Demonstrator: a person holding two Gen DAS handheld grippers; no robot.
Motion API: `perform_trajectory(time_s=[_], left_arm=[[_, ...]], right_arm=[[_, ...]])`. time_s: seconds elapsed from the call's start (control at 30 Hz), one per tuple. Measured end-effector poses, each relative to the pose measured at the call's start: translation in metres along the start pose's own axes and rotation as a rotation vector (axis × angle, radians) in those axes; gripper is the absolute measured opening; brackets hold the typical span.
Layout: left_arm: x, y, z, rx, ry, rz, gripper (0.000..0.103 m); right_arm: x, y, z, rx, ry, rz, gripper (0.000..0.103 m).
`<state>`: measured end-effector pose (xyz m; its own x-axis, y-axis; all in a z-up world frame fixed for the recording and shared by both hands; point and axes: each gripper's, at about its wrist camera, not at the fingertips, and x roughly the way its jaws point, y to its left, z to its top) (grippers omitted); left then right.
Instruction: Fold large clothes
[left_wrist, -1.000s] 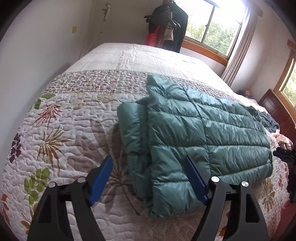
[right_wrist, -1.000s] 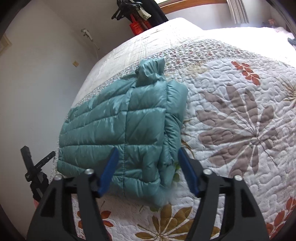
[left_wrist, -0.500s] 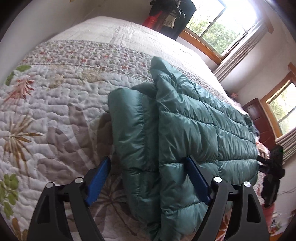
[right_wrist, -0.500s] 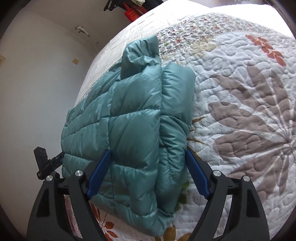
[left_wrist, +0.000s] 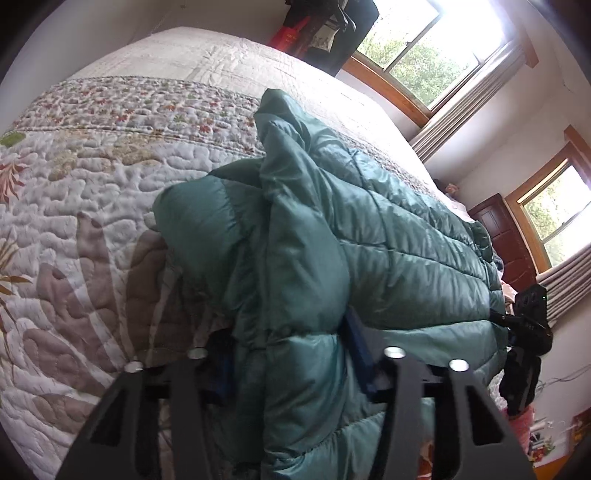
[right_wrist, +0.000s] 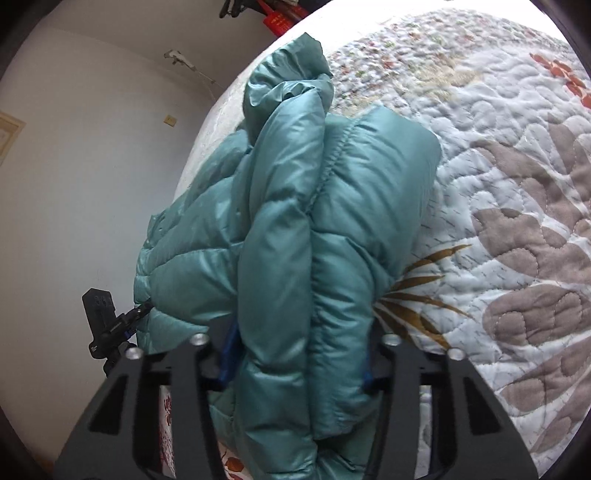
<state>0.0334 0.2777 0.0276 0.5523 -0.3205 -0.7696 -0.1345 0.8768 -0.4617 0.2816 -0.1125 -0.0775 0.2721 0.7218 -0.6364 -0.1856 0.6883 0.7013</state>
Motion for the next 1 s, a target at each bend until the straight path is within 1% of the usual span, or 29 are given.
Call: perform_trajectory(time_s=[0.03, 0.1, 0.2, 0.37, 0.5, 0.63, 0.73, 0.8, 0.93, 1.0], left_arm=[[-0.004, -0.002, -0.001, 0.002, -0.006, 0.000, 0.031], [-0.012, -0.007, -0.003, 0.004, -0.019, -0.001, 0.022], [-0.028, -0.015, -0.008, 0.007, -0.031, -0.013, 0.018], [-0.065, -0.034, -0.035, 0.050, -0.029, -0.068, 0.018], [-0.101, -0.049, -0.070, 0.077, -0.015, -0.125, 0.018], [-0.127, -0.059, -0.102, 0.105, 0.013, -0.159, 0.019], [-0.138, -0.058, -0.126, 0.118, 0.033, -0.162, 0.020], [-0.139, -0.053, -0.143, 0.112, 0.045, -0.151, 0.020], [-0.130, -0.039, -0.167, 0.090, 0.044, -0.129, 0.024], [-0.125, -0.030, -0.177, 0.082, 0.026, -0.107, 0.028]], right_arm=[[-0.004, 0.005, -0.001, -0.012, -0.007, -0.004, 0.035], [-0.011, 0.015, -0.004, -0.036, -0.023, -0.004, 0.026], [-0.028, 0.028, -0.011, -0.071, -0.043, 0.010, 0.021], [-0.075, 0.050, -0.040, -0.127, -0.073, 0.036, 0.020], [-0.108, 0.060, -0.071, -0.140, -0.068, 0.035, 0.020], [-0.133, 0.066, -0.115, -0.149, -0.058, 0.026, 0.020], [-0.141, 0.067, -0.146, -0.152, -0.038, 0.008, 0.020], [-0.139, 0.066, -0.161, -0.151, -0.024, -0.005, 0.021], [-0.127, 0.047, -0.175, -0.103, 0.001, -0.018, 0.022], [-0.117, 0.033, -0.172, -0.062, 0.015, -0.012, 0.023]])
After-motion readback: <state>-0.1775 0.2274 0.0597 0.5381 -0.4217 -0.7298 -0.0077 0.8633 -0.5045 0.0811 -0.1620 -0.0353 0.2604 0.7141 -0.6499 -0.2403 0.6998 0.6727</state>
